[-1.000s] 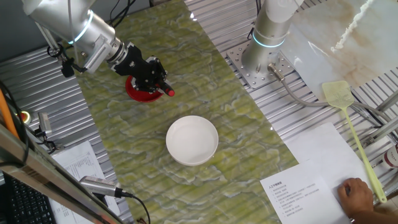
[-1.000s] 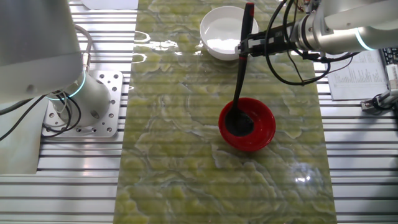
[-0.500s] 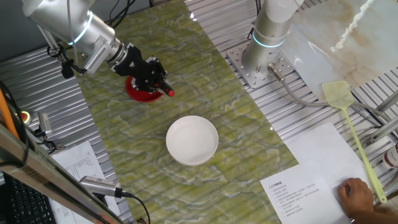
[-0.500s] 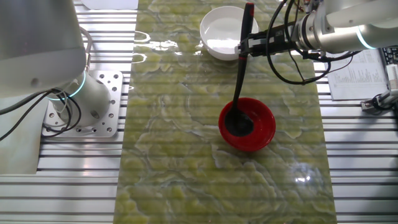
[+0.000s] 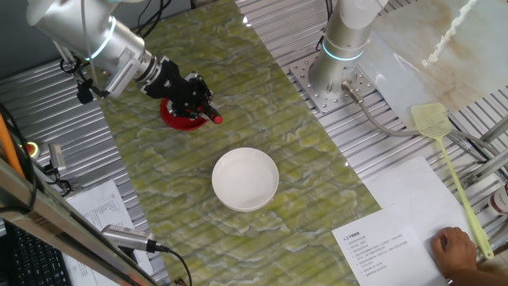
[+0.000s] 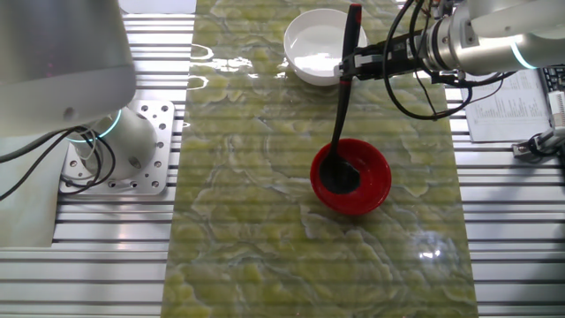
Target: Scoop water with a large spoon from one bowl to another
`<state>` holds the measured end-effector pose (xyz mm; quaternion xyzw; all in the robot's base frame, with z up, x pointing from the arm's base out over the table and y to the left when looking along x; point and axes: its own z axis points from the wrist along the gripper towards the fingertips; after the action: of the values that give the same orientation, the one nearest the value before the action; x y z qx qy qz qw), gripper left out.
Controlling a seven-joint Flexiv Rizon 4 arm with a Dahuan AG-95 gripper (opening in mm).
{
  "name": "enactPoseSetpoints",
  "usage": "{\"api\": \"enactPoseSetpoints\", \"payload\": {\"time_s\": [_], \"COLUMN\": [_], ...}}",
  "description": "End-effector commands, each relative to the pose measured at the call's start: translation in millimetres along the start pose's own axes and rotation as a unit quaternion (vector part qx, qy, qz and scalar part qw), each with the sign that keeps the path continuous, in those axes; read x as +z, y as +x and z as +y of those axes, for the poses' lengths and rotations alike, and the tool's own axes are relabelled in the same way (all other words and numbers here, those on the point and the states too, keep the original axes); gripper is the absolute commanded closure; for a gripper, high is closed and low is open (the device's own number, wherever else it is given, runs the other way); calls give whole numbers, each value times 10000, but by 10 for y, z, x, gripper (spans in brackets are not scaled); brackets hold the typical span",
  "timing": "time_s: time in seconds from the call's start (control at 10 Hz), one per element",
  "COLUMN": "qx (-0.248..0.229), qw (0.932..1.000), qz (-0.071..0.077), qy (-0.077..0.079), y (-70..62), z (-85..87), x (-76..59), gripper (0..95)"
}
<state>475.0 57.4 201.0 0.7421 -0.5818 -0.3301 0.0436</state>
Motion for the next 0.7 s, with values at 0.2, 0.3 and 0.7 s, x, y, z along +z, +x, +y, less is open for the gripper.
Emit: {"api": "enactPoseSetpoints", "payload": {"time_s": [0.2, 0.3, 0.7], "qx": [4, -20, -33], "qw": [10000, 10000, 9998], "qz": [16, 33, 117], "qy": [-36, -76, -153], "y": [-2, -1, 0], "z": [7, 6, 6], "x": [5, 5, 6], "gripper": [950, 950, 950]}}
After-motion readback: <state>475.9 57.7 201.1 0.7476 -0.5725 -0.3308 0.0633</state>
